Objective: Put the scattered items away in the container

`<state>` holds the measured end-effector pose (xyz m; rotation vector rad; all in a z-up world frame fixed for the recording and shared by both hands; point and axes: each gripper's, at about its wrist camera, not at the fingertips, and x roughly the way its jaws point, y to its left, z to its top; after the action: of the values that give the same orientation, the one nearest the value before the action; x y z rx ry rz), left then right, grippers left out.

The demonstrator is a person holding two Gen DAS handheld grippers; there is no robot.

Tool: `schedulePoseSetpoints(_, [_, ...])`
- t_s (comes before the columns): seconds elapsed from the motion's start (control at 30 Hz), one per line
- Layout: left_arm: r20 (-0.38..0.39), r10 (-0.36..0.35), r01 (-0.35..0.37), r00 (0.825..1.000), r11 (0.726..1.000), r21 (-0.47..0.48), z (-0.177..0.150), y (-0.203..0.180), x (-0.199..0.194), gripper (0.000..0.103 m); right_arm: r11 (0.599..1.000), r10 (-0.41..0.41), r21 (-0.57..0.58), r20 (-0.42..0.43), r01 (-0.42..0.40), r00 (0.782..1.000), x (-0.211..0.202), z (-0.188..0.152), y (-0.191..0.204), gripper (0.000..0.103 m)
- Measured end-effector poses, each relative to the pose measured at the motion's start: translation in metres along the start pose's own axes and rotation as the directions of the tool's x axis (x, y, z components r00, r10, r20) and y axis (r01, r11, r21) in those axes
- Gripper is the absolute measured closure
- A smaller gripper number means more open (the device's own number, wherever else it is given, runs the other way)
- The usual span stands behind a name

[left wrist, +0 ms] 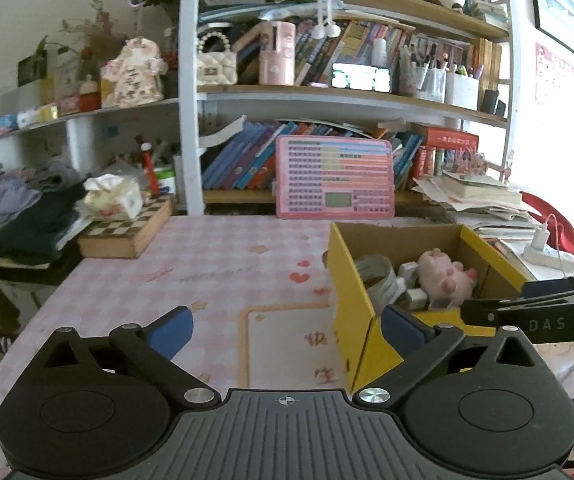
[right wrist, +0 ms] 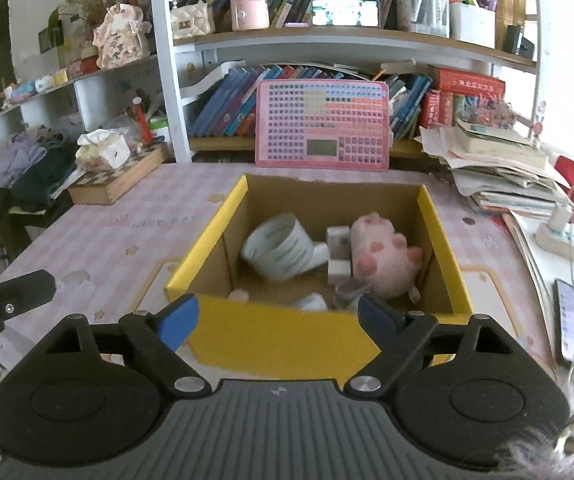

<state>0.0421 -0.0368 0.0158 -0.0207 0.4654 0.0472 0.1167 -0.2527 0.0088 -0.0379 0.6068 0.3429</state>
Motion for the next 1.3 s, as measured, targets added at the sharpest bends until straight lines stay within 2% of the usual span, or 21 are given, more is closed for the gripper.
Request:
schedulePoseSetpoints(0.37, [-0.056, -0.008, 0.009, 0.998, 1.0, 0.024, -0.029, 0.011, -0.037, 0.0, 1.0, -0.022, -0.004, -0.031, 0.021, 0.999, -0.035, -0.042, 0.034, 0.015])
schedulePoseSetpoints(0.47, [-0.084, -0.01, 0.013, 0.996, 0.999, 0.033, -0.033, 0.012, -0.04, 0.0, 1.0, -0.026, -0.003, -0.035, 0.026, 0.999, -0.042, -0.048, 0.04, 0.011])
schedulePoseSetpoints(0.63, [-0.127, -0.008, 0.012, 0.992, 0.999, 0.03, -0.042, 0.017, -0.043, 0.0, 1.0, -0.025, 0.016, -0.075, 0.026, 0.997, -0.045, -0.056, 0.045, 0.008])
schedulePoseSetpoints(0.73, [-0.127, -0.008, 0.012, 0.992, 1.0, 0.026, -0.044, 0.019, -0.047, 0.0, 1.0, -0.022, 0.016, -0.093, 0.023, 0.995, -0.046, -0.061, 0.049, 0.008])
schedulePoseSetpoints(1.3, [-0.187, -0.019, 0.028, 0.982, 0.999, 0.044, -0.049, 0.019, -0.044, 0.0, 1.0, -0.031, 0.0, -0.125, 0.031, 0.992, -0.05, -0.065, 0.056, 0.005])
